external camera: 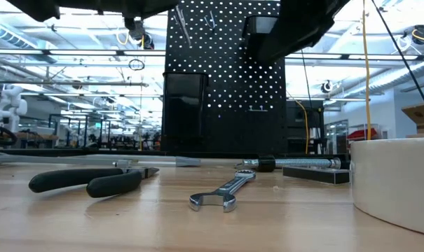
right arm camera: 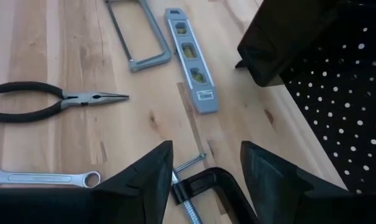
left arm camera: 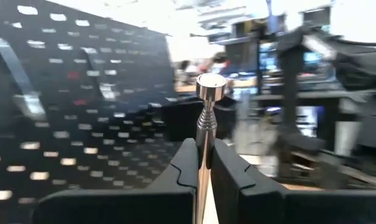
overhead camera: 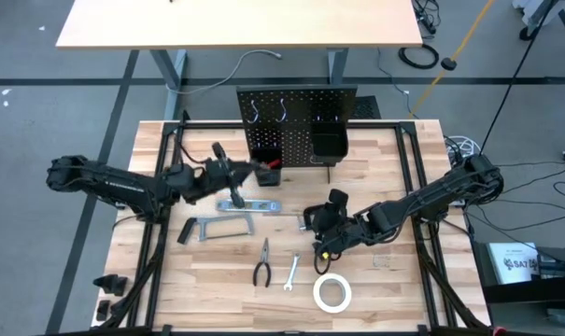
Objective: Hang tools onto peg board
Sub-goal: Put the magnetic telescoping tool into the bottom black bin on the pegboard
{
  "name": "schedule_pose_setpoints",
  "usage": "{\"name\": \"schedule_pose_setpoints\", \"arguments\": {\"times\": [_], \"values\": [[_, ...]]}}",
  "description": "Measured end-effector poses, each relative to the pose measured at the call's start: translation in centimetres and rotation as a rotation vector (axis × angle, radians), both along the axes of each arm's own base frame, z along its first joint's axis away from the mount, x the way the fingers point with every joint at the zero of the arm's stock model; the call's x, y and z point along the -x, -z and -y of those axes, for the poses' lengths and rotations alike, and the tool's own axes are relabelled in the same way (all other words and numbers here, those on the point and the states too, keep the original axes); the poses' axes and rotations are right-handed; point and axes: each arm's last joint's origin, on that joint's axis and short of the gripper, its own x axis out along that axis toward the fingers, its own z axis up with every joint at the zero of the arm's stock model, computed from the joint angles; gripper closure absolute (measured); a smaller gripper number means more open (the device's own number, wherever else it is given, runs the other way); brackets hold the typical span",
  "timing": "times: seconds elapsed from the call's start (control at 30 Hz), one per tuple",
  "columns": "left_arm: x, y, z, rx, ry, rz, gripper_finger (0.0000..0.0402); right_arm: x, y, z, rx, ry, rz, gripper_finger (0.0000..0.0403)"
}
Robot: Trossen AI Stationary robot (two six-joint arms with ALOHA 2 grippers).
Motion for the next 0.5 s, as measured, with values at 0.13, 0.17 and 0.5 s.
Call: {"name": "schedule_pose_setpoints", "arguments": {"times": [0.13, 0.17, 0.5], "values": [[-0.2, 0.2, -2.4, 0.069, -0.109, -0.053, 0.0384, 0.0, 0.0, 0.0, 0.004, -0.006, -0.004, 0.0222], [-0.3, 0.4, -2.9, 0.105, -0.117, -0.065, 0.0384, 0.0, 0.0, 0.0, 0.004, -0.006, -0.005, 0.0222], [-1.1, 2.2, -4.9, 0.246, -0.113, -0.129, 0.0384, 0.0, 0.0, 0.0, 0.003, -0.006, -0.005, 0.0222]]}}
